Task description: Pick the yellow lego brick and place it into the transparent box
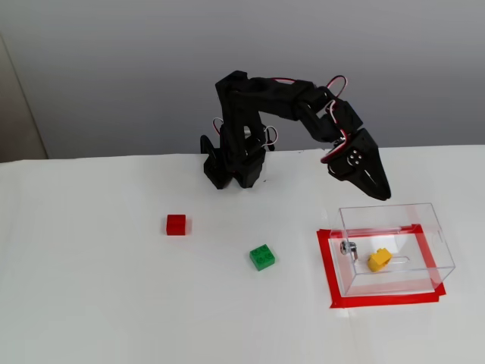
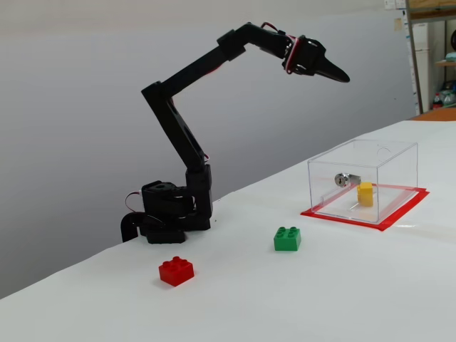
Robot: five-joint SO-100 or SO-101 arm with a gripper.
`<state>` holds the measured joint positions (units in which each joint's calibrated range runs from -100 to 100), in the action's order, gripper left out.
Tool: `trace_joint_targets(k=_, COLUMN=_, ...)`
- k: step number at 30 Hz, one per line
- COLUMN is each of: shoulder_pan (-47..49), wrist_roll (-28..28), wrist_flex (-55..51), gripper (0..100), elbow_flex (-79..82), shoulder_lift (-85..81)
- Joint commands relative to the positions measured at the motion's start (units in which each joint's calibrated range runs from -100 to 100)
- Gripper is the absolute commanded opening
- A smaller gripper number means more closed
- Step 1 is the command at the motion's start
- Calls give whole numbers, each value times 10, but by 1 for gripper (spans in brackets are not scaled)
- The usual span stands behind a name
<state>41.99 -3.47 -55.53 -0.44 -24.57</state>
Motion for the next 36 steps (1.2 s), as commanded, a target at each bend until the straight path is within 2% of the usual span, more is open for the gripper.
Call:
trace_joint_targets(k=1, shoulder_pan=-72, wrist_roll=-3, wrist_flex=-77, gripper=1, elbow_flex=-11, shoulder_lift=-83)
trace_joint_targets(k=5, shoulder_pan=-182, wrist_roll=-3, wrist_flex=-158, gripper=1, elbow_flex=13, shoulder_lift=-139)
trace_joint_targets(k=10, shoulder_pan=-312, wrist_roll=-3, wrist_flex=-164, gripper=1, elbow_flex=147, shoulder_lift=-217)
trace_joint_targets(k=14, shoulder_pan=-378, wrist_roll=-3, wrist_flex=-158, gripper=1, elbow_flex=287, shoulder_lift=-293)
trace_joint_targets(k=23, shoulder_pan=-423, wrist_roll=-3, wrist_flex=-20, gripper=1, elbow_flex=576, shoulder_lift=-480)
trace_joint_targets(k=30, shoulder_pan=-499, wrist_roll=-2, wrist_flex=-22, gripper=1, elbow_flex=745, shoulder_lift=-635)
trace_joint_targets(k=36, shoulder_pan=-498, wrist_roll=1, wrist_flex=-22, gripper=1, elbow_flex=882, shoulder_lift=-740)
